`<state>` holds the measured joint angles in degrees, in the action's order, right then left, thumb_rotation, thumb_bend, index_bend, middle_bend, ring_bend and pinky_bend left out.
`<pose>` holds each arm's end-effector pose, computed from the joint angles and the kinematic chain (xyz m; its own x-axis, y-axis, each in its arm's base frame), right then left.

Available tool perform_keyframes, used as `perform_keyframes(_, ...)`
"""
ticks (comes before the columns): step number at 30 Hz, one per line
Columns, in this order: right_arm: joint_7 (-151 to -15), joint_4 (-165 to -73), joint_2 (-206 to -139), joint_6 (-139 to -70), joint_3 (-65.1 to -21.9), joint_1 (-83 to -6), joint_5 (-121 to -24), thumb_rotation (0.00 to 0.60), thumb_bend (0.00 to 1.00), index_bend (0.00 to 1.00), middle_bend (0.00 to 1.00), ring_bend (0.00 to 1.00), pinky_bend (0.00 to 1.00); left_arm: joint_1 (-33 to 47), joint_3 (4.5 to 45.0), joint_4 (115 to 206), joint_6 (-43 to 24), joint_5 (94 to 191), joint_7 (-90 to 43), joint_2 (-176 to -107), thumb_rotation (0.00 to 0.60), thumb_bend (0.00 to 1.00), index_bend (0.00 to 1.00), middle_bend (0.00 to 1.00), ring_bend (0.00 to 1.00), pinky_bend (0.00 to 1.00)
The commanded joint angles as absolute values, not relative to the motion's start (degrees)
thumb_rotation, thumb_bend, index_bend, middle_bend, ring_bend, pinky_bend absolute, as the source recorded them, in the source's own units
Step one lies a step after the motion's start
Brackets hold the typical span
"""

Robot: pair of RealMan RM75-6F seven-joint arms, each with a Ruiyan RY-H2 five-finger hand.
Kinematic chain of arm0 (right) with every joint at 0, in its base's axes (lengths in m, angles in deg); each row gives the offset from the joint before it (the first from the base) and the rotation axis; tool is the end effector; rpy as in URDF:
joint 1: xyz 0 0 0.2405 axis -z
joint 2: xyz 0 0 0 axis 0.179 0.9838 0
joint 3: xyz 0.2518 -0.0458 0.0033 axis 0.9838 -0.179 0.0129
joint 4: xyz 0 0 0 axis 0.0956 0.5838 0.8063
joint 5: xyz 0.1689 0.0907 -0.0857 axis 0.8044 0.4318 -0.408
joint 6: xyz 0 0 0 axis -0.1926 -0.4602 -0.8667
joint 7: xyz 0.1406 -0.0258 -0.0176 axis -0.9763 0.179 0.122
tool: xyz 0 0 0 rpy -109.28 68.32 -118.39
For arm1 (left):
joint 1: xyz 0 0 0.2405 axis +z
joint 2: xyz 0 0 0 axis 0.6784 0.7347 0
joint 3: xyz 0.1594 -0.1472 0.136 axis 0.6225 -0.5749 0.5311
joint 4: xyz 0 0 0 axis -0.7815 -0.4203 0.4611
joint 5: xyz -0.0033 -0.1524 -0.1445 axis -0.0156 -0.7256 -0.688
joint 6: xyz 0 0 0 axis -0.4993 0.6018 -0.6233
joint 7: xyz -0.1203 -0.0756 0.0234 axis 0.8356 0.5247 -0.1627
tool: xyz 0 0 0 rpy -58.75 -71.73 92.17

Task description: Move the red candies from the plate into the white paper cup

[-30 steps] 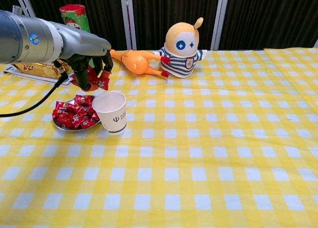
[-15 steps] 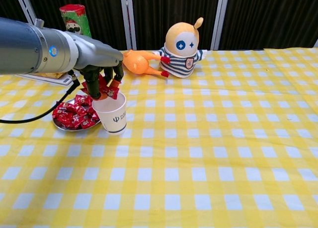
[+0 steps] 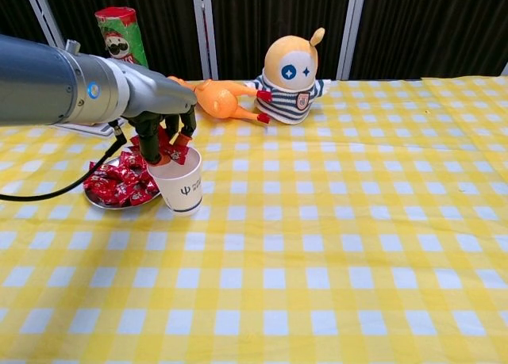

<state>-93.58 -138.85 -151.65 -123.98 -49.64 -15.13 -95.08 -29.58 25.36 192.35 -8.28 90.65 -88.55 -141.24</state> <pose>-0.3087 -0.1850 0.1653 0.1918 -0.0133 0.9813 -0.9814 0.0003 0.1918 -0.0475 0.3456 -0.0100 0.8062 0.3269 0.4931 0.5907 -0.3982 -0.7018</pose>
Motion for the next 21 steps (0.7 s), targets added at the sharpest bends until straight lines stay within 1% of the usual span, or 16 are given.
perform_keyframes(1, -93.7, -138.9, -151.6, -124.0, -49.6, -15.1, -95.1, 0.6, 0.41, 0.0, 0.0, 0.0, 0.0, -29.9, 25.5, 192.0, -8.3, 90.5, -88.5, -141.6, 0.6, 0.46, 0.52, 0.62, 0.88, 0.89)
perform_keyframes(10, -94.0, -139.0, -151.5, -123.9, -49.7, -15.1, -95.2, 0.6, 0.41, 0.0, 0.0, 0.0, 0.0, -30.6, 25.5, 191.5, -7.9, 90.8, -88.2, -142.5, 0.6, 0.46, 0.51, 0.63, 0.88, 0.89)
perform_keyframes(21, -94.0, -139.2, -151.4, -124.0, -49.8, -15.1, -95.4, 0.6, 0.41, 0.0, 0.0, 0.0, 0.0, -30.8, 25.9, 191.4, -7.8, 91.1, -87.7, -142.9, 0.6, 0.45, 0.49, 0.6, 0.88, 0.89)
